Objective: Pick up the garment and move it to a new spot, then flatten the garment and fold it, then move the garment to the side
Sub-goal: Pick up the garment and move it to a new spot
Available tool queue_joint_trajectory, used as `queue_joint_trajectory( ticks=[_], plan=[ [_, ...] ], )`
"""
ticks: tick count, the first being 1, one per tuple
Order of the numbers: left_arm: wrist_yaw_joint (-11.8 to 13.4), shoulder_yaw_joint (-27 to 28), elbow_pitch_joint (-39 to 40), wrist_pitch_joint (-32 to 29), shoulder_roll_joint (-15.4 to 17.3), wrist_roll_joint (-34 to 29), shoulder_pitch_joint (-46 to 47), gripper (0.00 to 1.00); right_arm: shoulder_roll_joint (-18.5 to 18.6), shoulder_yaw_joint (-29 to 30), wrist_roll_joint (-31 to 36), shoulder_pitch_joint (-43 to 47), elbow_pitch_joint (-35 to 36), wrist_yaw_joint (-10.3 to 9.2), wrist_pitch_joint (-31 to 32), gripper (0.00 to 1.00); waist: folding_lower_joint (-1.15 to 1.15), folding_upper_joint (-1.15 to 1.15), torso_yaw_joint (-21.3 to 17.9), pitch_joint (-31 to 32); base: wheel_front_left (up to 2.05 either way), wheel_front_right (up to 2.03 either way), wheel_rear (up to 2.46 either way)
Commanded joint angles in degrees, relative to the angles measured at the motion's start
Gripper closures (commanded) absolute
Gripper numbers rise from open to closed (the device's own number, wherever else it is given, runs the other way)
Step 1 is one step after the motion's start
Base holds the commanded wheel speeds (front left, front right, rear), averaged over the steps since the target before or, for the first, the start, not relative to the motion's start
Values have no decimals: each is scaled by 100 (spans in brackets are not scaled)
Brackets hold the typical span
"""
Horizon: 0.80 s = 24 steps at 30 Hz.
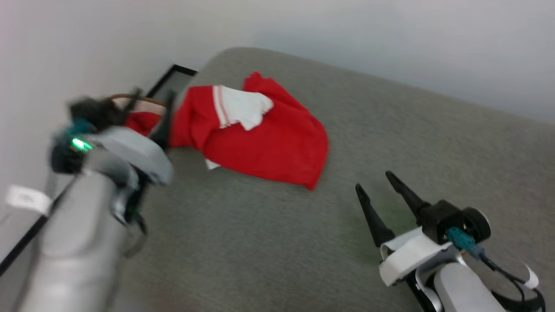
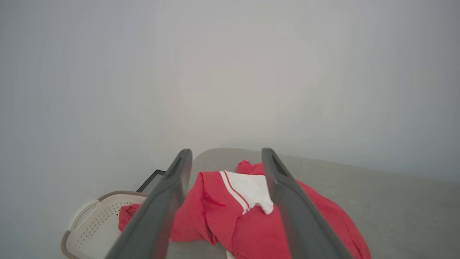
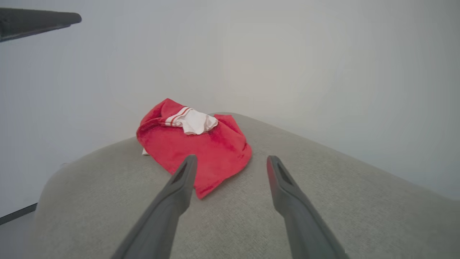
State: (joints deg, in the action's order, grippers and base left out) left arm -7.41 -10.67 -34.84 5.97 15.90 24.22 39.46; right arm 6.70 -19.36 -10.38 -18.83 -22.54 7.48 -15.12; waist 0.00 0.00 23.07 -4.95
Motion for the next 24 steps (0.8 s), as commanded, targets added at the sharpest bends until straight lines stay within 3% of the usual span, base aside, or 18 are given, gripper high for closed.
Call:
queue_joint_trajectory(
  ticks=[1,6,17,24],
  plan=[
    [-4,-23,-148,-24,146,186,240,0,1,-39,23,-145,49,2,-4,0,0,0,-1132,-1048,0,0,0],
    [-8,-482,-1127,-562,792,900,1083,0,-20,-97,12,-318,221,1,-4,0,0,0,-1709,-1370,0,0,0],
    [-8,-1283,-2169,-3342,1662,2577,1448,0,-101,-199,-2,-515,535,1,-4,0,0,0,-2468,-1759,0,0,0],
    [-15,-1451,-2436,-3806,1631,3090,1289,0,-70,-220,37,-559,659,1,-4,0,0,0,-2676,-2008,0,0,0]
  ],
)
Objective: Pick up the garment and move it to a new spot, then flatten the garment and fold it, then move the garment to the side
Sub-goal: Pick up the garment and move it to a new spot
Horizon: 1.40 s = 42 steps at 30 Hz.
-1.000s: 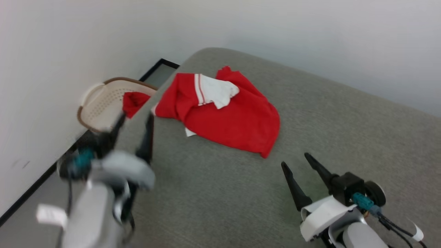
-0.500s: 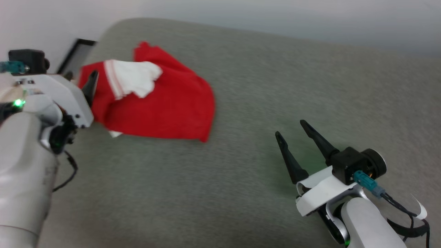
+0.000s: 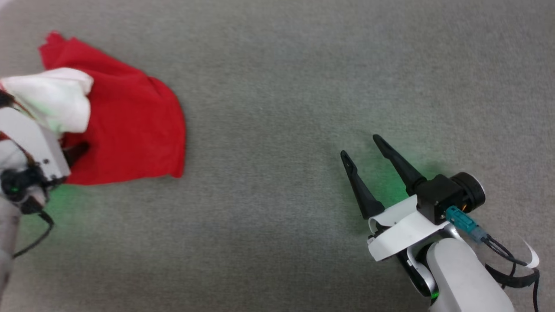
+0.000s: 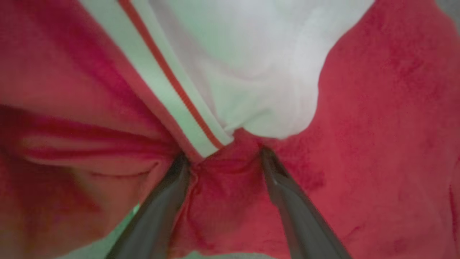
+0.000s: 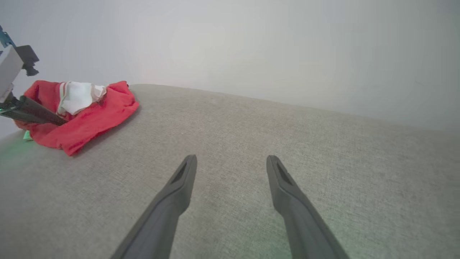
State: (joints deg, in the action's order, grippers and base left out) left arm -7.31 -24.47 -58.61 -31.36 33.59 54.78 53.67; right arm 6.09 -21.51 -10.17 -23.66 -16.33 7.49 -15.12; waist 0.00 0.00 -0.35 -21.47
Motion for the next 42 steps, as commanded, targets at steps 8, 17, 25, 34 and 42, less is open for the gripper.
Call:
queue_joint_trajectory(
  ticks=[8,17,25,34,42],
  plan=[
    [-46,-405,-118,-102,-559,326,-364,78,5,-69,38,-135,31,0,-4,0,0,0,-371,-370,0,0,0],
    [-41,-770,240,1215,78,31,-14,100,-55,32,-117,112,-64,0,-4,0,0,0,-214,266,0,0,0],
    [-19,-1460,914,2264,153,-342,513,100,-179,181,-243,402,-94,0,-4,0,0,0,-290,822,0,0,0],
    [-19,-2794,2271,2183,-259,-368,1294,100,-298,415,-423,552,119,0,-4,0,0,0,-893,702,0,0,0],
    [-18,-4162,2483,2055,-1168,-416,1811,100,-325,673,-762,402,395,0,-4,0,0,0,-1718,225,0,0,0]
  ],
)
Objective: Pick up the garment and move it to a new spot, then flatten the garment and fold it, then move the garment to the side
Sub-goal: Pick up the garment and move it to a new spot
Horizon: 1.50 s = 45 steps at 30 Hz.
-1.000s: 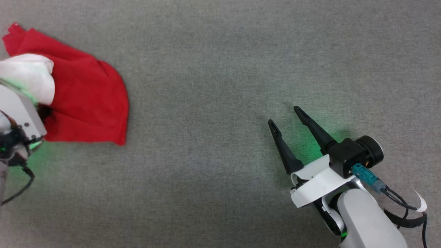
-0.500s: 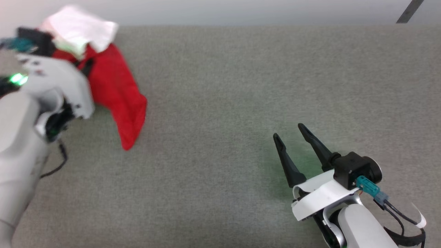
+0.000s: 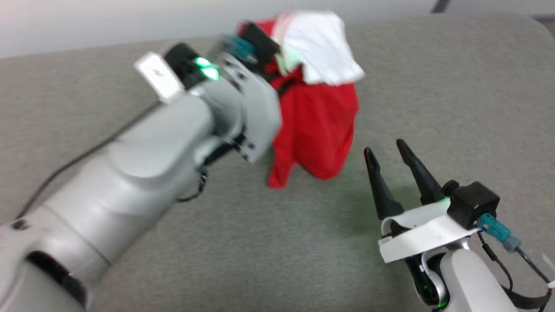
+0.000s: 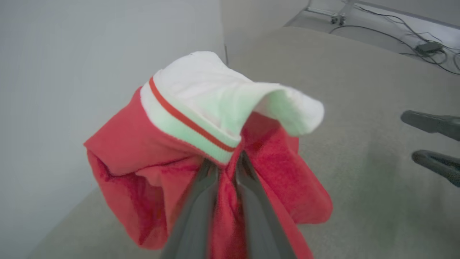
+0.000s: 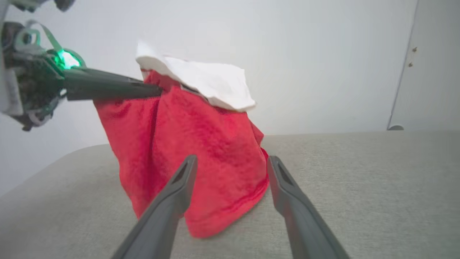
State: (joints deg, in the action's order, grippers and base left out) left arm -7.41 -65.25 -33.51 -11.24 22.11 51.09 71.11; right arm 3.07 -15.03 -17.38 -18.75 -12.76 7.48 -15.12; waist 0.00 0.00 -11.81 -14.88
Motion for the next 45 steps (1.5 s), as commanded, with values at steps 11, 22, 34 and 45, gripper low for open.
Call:
queue_joint_trajectory(
  ticks=[11,22,34,45],
  plan=[
    [-1,-814,-612,-439,-230,-386,-318,100,-27,40,-658,-47,280,2,-3,0,0,0,-1569,-939,0,0,0],
    [3,-917,-737,-1074,150,39,-895,2,-25,88,-745,9,305,2,-3,0,0,0,-1624,-964,0,0,0],
    [3,-828,-285,102,108,853,-616,0,-17,286,112,63,41,2,-3,0,0,0,-421,-249,0,0,0],
    [1,-717,-111,1651,257,1953,-1543,0,249,370,555,368,-405,1,-3,0,0,0,683,592,0,0,0]
  ],
)
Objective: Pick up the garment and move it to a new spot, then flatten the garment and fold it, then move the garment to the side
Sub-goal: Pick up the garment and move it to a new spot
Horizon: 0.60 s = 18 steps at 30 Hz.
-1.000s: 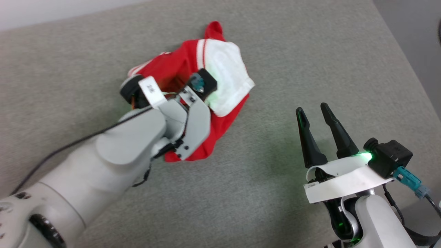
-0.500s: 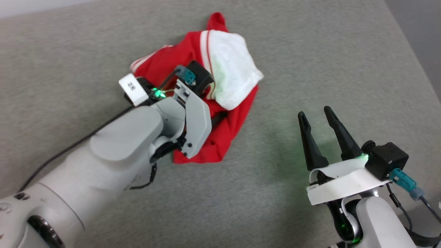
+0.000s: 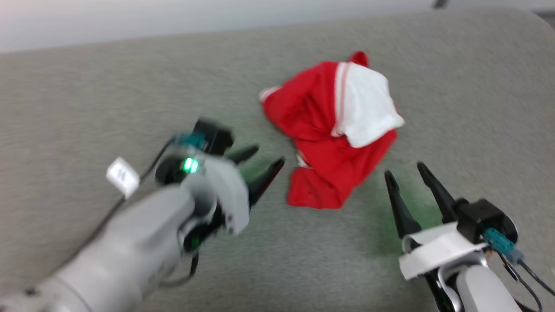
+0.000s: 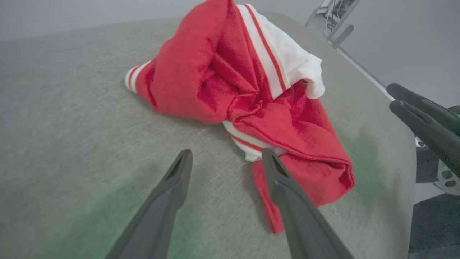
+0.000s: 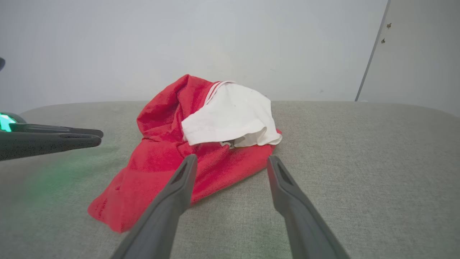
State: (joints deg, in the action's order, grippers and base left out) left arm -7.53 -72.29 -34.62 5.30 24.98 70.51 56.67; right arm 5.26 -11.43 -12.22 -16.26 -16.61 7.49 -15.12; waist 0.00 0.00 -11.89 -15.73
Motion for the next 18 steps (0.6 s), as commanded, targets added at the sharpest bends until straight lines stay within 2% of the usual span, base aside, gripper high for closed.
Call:
queue_joint_trajectory(
  ticks=[1,7,11,15,18],
  plan=[
    [14,-7,-47,140,-23,80,-271,0,68,51,39,157,-59,0,-3,0,0,0,776,739,0,0,0],
    [14,113,-425,803,-53,495,-1190,0,315,390,30,491,-246,0,-3,0,0,0,1301,1034,0,0,0],
    [14,477,-631,975,-4,560,-1684,0,435,639,28,733,-318,0,-3,0,0,0,1541,1157,0,0,0],
    [24,1447,-611,980,152,35,-2247,0,473,868,-49,987,-353,0,-3,0,0,0,1653,1306,0,0,0],
    [164,2405,-416,982,242,-557,-2802,0,489,1000,-94,1140,-345,0,6,0,0,0,1672,1426,0,0,0]
  ],
)
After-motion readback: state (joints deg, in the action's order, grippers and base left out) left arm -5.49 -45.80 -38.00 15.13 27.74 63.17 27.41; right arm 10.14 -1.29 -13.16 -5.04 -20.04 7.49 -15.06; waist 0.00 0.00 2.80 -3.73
